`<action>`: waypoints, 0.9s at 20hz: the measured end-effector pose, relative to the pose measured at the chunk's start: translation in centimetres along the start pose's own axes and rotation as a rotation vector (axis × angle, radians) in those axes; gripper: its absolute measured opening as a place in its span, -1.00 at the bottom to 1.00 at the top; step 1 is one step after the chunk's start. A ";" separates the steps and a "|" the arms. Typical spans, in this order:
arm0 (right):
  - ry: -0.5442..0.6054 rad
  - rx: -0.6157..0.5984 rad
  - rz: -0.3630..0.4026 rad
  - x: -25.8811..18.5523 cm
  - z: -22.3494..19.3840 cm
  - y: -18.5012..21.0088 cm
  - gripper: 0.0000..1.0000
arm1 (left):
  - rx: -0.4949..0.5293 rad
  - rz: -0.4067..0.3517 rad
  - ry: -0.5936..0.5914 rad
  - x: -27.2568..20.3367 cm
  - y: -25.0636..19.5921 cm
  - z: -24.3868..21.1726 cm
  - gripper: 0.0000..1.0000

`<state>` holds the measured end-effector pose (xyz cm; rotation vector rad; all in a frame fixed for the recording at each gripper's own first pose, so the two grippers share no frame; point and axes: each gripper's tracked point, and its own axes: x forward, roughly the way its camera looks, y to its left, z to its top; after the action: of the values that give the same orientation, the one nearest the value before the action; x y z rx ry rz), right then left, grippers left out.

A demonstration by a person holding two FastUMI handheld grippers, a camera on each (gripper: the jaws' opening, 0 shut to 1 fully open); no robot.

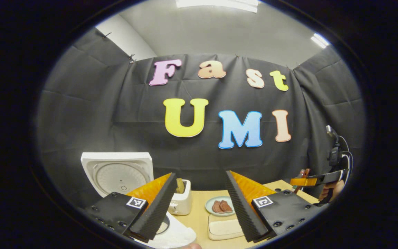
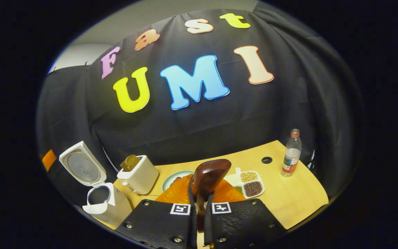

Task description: Close the left gripper, press the button to open the rice cooker; take a wooden spoon from the chopstick holder with the right hand, scoop a spoonful of rice and pour it into the rice cooker, then put the wooden spoon back into the chopstick holder.

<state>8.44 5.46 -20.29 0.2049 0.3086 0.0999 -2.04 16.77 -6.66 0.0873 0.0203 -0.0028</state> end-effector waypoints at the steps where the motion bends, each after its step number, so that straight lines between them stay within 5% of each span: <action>1: -0.003 -0.003 0.012 0.2 0.1 1.1 -0.83 | -0.002 -0.007 0.004 -0.2 0.3 -0.2 0.92; 9: 0.036 -0.126 0.119 4.8 -1.9 7.6 -0.84 | -0.008 0.014 -0.007 -0.2 2.2 0.2 0.92; 18: 0.193 -0.346 0.200 11.3 -9.8 9.8 -0.84 | -0.009 0.127 0.023 0.0 3.0 -0.6 0.92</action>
<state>15.42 18.24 -30.56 -0.1193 0.4564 0.3696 -2.04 19.84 -7.02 0.0797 0.0378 0.1254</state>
